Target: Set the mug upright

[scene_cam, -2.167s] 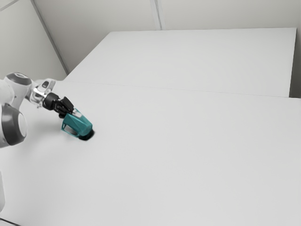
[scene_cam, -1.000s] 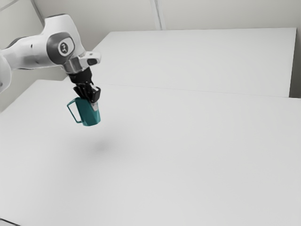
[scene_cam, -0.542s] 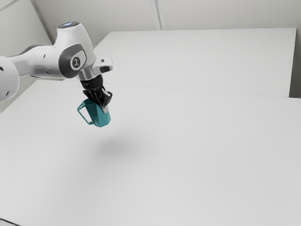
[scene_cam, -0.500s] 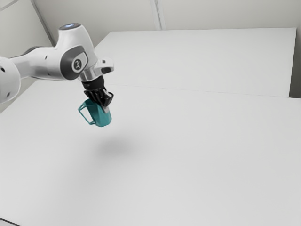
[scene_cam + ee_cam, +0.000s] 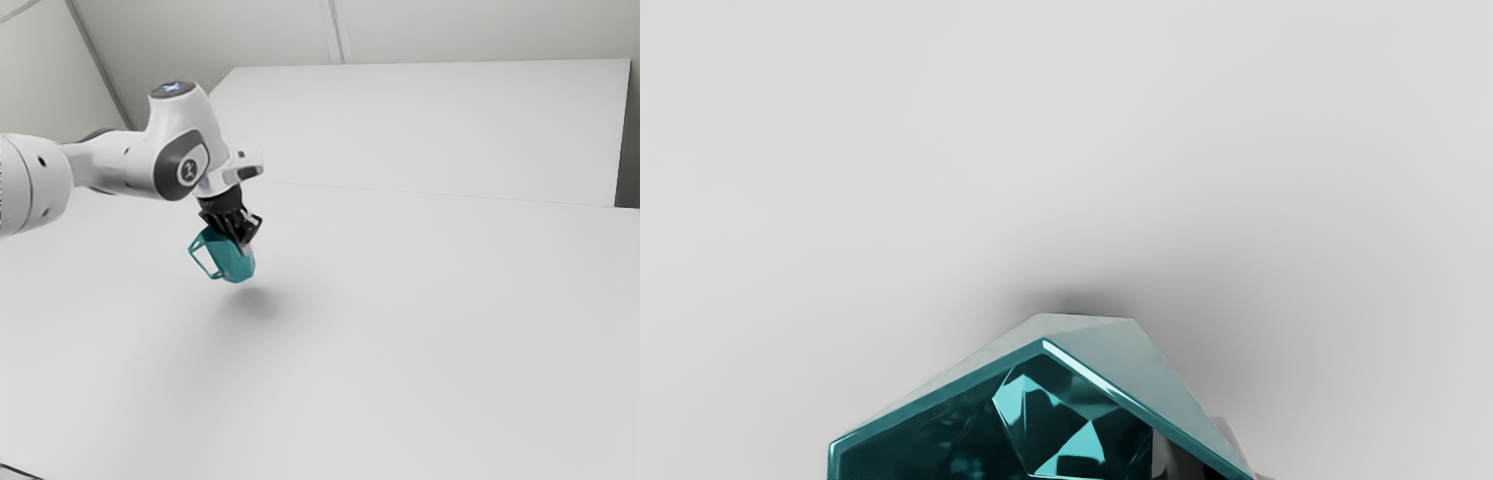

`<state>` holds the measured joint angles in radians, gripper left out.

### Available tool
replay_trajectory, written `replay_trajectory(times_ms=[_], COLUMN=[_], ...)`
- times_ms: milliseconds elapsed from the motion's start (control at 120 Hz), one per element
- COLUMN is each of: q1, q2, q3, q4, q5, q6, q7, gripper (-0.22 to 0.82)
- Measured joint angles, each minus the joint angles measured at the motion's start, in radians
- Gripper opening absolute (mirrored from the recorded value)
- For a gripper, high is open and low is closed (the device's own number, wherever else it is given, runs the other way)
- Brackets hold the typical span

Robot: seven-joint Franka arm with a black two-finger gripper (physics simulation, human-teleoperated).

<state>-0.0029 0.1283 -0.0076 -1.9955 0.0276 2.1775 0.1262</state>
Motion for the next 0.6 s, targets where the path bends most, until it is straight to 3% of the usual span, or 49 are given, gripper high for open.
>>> replay_trajectory(times_ms=[600], q1=[-0.002], q2=[0.072], q3=[0.0], q4=[0.012], q5=[-0.01], q6=[0.046], q7=[-0.043], gripper=[-0.18])
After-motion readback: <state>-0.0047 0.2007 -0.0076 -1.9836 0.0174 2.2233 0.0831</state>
